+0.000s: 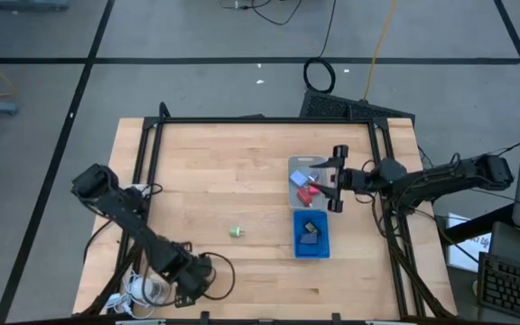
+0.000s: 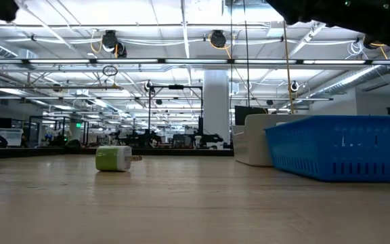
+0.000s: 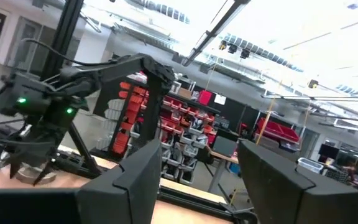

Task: Pick & Place Office items
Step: Put the red charger adapter into the gray bin

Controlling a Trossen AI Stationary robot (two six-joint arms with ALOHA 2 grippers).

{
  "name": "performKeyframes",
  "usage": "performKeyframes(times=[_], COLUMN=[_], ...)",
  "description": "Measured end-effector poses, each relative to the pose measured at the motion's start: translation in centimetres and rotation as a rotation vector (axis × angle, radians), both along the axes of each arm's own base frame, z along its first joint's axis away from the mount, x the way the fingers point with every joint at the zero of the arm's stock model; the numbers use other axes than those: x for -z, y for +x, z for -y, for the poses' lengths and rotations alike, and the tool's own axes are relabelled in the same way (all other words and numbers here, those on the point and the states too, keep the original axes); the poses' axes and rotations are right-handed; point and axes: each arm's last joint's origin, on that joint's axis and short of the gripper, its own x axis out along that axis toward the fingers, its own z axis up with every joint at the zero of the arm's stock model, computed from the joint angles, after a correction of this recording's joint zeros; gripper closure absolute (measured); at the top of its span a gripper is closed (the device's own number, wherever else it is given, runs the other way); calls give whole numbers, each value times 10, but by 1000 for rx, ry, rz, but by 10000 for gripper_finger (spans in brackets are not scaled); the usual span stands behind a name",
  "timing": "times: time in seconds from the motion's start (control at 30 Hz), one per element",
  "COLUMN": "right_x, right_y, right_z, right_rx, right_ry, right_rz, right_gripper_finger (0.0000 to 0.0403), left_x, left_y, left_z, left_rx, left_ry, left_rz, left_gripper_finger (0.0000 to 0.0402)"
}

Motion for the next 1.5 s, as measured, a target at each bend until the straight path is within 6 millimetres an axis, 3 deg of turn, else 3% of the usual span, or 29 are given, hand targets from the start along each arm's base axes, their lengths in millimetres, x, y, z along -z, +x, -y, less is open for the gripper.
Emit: performKeyframes(times=[0.23, 0.5, 0.6, 0.77, 0.87, 1.03, 1.3, 1.4, 1.5], right_x=[0, 0, 0, 0, 0, 0, 0, 0, 0], right_y=[0, 0, 0, 0, 0, 0, 0, 0, 0], right_z=[2, 2, 2, 2, 2, 2, 2, 2, 2], right_rx=[6, 5, 5, 5, 5, 1, 0, -1, -1], right_ry=[12, 14, 14, 14, 14, 25, 28, 28, 28], right_rz=[-1, -1, -1, -1, -1, -2, -2, -3, -3], right_gripper_finger=[202, 202, 202, 202, 202, 202, 202, 202, 202], left_x=[6, 34, 35, 29, 19, 11, -23, -21, -7], left_y=[-6, -5, -9, -19, -19, -15, -15, -20, -24], left_z=[8, 18, 14, -9, -20, -30, -55, -65, -68], left_rx=[84, 111, 100, 31, -78, -221, -761, -1020, -1203], left_ry=[128, 232, 298, 567, 617, 519, 404, 353, 301], left_rz=[105, 74, 51, 61, 43, -53, 45, -2, -72], left_gripper_finger=[188, 188, 188, 188, 188, 188, 187, 186, 175])
